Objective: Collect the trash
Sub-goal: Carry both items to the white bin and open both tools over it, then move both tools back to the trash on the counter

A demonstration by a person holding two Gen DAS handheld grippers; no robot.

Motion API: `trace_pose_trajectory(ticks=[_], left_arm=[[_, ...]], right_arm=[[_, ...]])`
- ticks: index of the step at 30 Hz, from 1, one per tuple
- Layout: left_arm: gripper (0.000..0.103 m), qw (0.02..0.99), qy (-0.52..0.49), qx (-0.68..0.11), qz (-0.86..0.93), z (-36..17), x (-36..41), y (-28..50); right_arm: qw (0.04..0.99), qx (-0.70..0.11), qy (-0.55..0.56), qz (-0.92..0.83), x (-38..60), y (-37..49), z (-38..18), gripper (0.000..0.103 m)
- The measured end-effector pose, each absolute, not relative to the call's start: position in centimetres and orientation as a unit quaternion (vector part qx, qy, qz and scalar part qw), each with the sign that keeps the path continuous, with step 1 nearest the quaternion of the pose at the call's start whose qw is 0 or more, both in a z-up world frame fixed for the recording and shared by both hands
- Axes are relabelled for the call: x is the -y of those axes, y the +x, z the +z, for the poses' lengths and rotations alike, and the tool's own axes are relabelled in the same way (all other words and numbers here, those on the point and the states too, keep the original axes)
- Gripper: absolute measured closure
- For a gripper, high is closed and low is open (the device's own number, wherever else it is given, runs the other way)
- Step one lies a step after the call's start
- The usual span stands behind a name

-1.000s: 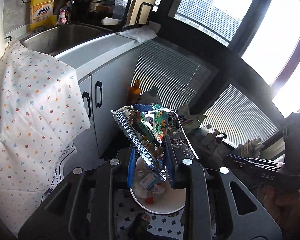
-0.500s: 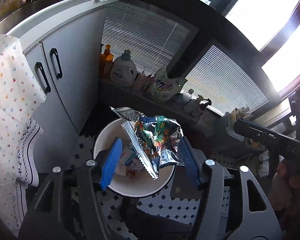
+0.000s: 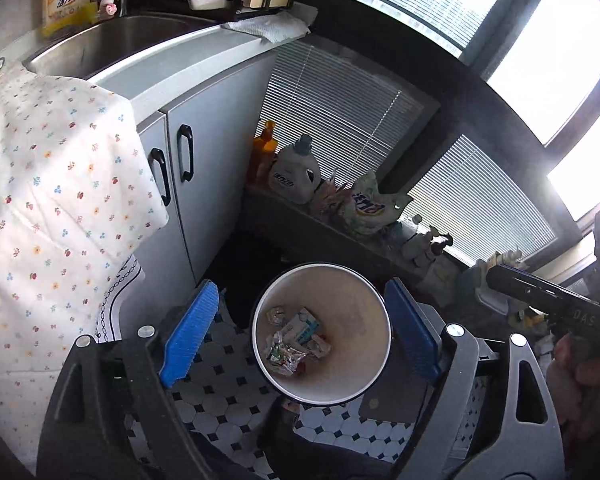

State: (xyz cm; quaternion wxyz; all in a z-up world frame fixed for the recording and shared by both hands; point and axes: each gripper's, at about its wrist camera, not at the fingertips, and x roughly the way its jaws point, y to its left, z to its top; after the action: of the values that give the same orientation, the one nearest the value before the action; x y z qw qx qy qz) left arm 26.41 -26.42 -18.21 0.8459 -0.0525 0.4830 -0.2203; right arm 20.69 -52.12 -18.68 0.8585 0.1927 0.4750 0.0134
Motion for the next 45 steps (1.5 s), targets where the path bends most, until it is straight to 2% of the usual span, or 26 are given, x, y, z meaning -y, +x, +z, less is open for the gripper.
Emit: trace_pose_trajectory(ticks=[9, 14, 16, 32, 45], left_arm=[[0.008, 0.877, -0.081, -0.445, -0.161, -15.4, 18.4, 26.2], [0.006, 0.889, -0.101, -0.431, -0.12, -14.1, 13.2, 25.8], [0.006, 0.893, -0.11, -0.424, -0.103, -13.7, 11.0, 25.6], [0.006, 0.907, -0.174, -0.382, 0.032, -12.4, -6.3, 22.9], [0.006, 0.902, -0.204, -0.368, 0.097, -13.4, -17.5, 21.2]], right_arm=[[0.872, -0.458, 0.158, 0.065, 44.9, 23.7, -16.2, 0.024], [0.879, -0.446, 0.141, 0.089, 40.3, 25.5, -14.8, 0.011], [0.88, -0.444, 0.135, 0.101, 38.4, 26.2, -14.3, 0.009], [0.872, -0.442, 0.075, 0.198, 22.3, 29.8, -12.3, 0.008], [0.861, -0.446, 0.044, 0.239, 11.6, 31.5, -12.6, 0.008]])
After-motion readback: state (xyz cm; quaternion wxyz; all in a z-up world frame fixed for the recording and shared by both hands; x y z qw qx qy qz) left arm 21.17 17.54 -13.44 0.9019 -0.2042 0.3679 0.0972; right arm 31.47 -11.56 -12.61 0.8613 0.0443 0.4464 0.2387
